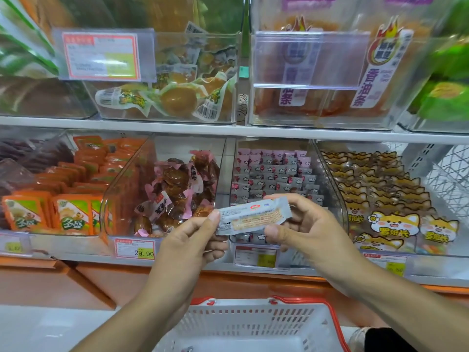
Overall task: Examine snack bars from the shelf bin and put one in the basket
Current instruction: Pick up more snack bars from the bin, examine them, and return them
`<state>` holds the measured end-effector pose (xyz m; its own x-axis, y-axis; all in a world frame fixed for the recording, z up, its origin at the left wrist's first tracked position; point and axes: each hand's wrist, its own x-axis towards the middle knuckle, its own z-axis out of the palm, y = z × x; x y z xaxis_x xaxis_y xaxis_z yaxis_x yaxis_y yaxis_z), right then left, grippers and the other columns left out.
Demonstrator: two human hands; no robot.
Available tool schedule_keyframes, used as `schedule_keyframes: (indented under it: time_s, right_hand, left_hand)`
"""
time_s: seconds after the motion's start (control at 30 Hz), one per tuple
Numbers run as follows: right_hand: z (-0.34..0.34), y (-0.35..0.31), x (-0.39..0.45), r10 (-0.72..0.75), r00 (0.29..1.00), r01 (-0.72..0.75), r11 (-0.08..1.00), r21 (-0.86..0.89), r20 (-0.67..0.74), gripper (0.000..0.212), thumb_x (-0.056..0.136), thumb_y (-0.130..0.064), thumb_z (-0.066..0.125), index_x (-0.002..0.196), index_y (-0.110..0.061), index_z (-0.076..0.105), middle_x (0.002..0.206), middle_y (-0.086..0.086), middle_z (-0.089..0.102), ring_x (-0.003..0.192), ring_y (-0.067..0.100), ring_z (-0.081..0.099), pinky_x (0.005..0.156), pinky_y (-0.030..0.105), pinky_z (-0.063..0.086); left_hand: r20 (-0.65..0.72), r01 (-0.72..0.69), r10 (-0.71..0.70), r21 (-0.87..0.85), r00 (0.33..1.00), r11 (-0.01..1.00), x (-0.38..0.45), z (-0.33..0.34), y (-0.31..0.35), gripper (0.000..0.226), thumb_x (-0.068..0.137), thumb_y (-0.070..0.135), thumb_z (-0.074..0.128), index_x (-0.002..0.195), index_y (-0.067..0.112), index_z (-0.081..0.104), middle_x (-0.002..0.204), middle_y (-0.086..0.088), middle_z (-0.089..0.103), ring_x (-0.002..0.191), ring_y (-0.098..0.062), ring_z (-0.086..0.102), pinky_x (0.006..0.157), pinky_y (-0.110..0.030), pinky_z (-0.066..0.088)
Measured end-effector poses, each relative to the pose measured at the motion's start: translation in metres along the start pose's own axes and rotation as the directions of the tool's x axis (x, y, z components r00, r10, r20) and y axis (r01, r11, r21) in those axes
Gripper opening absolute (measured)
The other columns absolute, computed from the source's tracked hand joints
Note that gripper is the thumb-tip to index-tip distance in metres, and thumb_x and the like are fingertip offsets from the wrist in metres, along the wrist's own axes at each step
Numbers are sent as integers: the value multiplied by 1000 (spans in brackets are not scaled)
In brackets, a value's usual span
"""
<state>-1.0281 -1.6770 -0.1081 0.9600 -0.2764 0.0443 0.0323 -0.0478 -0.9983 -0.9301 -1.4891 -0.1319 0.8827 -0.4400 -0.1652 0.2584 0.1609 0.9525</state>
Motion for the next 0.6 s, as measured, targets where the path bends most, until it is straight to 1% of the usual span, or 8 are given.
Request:
schedule_keyframes:
  time_s: [0.13,0.23,0.27,0.37,0.43,0.47,0.53,0.6]
  right_hand:
    - [-1,3,2,13,998,-16,999,-51,-54,40,79,-35,74,118,-28,70,107,-8,78,84,13,71,66,17,54]
    - [-6,5,4,60,996,-62,997,-45,-62,37,82,-44,71,116,-30,75,108,-7,78,89,13,72,71,18,55]
    - [-7,5,4,74,995,-74,997,-7,-64,35,81,-44,71,114,-32,76,109,-6,77,89,14,72,71,19,55]
    - [-10,4,6,72,997,-67,992,107,-39,52,74,-30,79,124,-36,69,116,-3,75,98,19,73,77,24,58]
    - [-12,2,6,41,999,-41,997,68,6,71,70,-13,84,132,-40,62,120,-2,73,102,22,74,84,26,58]
    - [-12,2,6,22,1000,-23,999,35,22,71,70,-8,84,130,-41,64,120,-2,72,101,22,74,86,25,58]
    - [-12,-1,5,-8,1000,8,1000,-19,25,54,71,-8,81,116,-38,73,118,-3,72,99,20,74,85,24,57]
    - [-10,0,3,-6,1000,6,1000,17,25,38,74,-12,79,106,-30,76,113,-1,76,92,18,75,82,24,58]
  left_hand:
    - [-10,-10,10,-15,1000,1000,0,-1,2,52,67,56,72,85,7,73,68,-8,64,64,-15,63,73,-33,55]
    - [-8,-12,12,-21,1000,1000,-2,0,4,22,75,44,69,68,23,72,68,-8,66,64,-15,63,72,-32,54]
    - [-8,-13,13,-6,1000,1000,-2,0,4,22,78,40,67,63,26,71,68,-8,66,64,-16,62,73,-33,53]
    - [-19,16,-16,-9,1000,1000,0,-2,2,29,89,31,63,62,24,72,65,-7,64,62,-15,62,73,-34,52]
    - [-27,43,-44,-20,999,999,2,-4,1,31,95,24,61,66,17,70,64,-8,62,60,-16,62,70,-34,54]
    - [-30,64,-65,-28,997,998,3,-4,0,30,96,22,60,68,13,67,64,-9,63,60,-17,63,68,-33,55]
    - [-25,110,-112,-54,993,992,4,-3,-2,27,96,19,59,72,8,64,66,-10,67,61,-18,66,63,-29,58]
    - [-10,109,-110,-76,994,991,3,-2,-3,21,98,18,57,83,8,68,81,-10,76,68,-18,71,61,-27,59]
